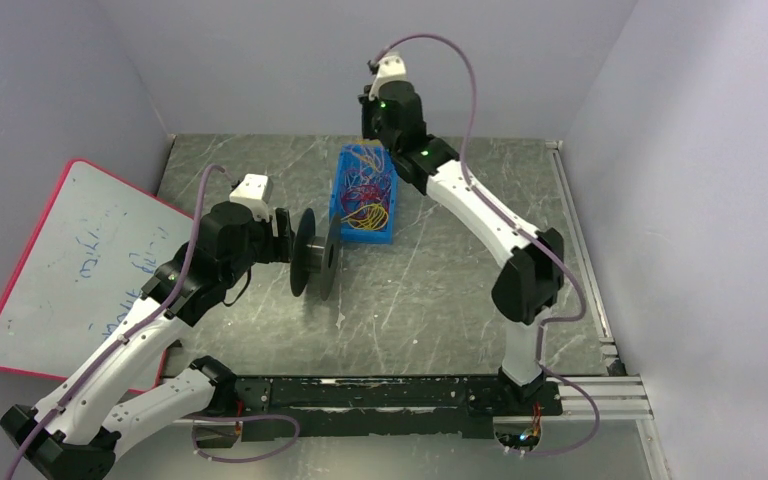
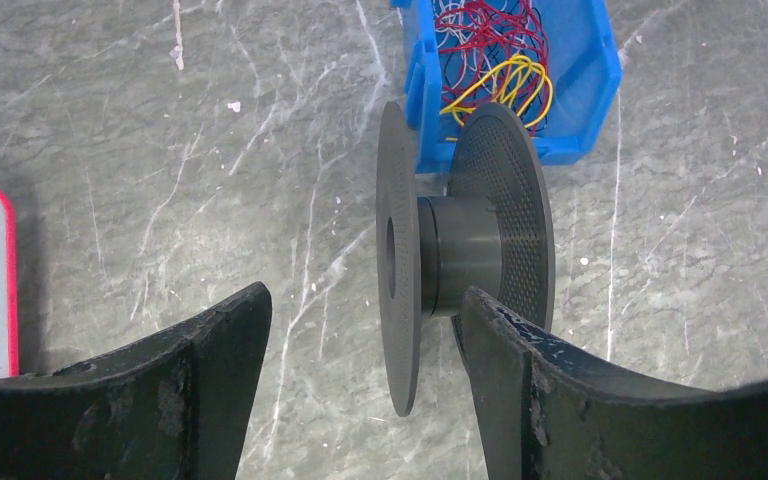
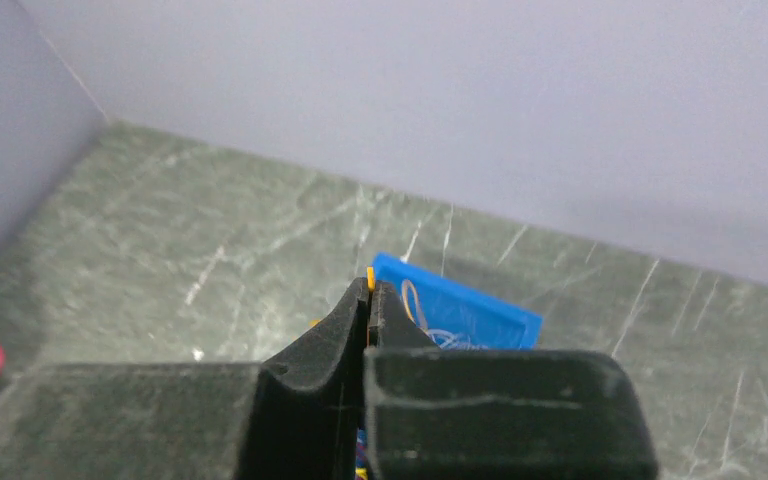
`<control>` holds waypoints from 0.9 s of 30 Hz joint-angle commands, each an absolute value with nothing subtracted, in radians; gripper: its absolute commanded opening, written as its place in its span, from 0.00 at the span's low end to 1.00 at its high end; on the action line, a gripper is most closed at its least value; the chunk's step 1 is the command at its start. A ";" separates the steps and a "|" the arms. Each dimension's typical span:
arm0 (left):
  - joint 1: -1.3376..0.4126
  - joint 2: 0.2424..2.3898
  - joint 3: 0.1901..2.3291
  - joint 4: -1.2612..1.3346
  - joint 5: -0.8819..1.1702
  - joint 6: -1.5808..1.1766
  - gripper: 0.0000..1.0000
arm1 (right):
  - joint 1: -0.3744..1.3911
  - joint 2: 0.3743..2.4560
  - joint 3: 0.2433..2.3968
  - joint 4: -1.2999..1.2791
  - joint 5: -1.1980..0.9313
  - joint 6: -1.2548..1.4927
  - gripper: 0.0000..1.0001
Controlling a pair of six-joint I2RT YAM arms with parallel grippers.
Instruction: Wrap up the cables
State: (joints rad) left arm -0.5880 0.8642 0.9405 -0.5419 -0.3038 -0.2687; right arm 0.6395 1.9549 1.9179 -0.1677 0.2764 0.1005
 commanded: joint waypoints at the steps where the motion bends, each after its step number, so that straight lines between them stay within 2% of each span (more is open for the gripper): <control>1: -0.586 0.861 0.934 -0.508 -0.320 -0.259 0.74 | 0.637 1.874 1.887 -0.099 0.286 0.103 0.00; 27: -0.585 0.832 0.933 -0.508 -0.337 -0.272 0.75 | 0.653 1.521 1.849 -0.091 0.262 0.095 0.00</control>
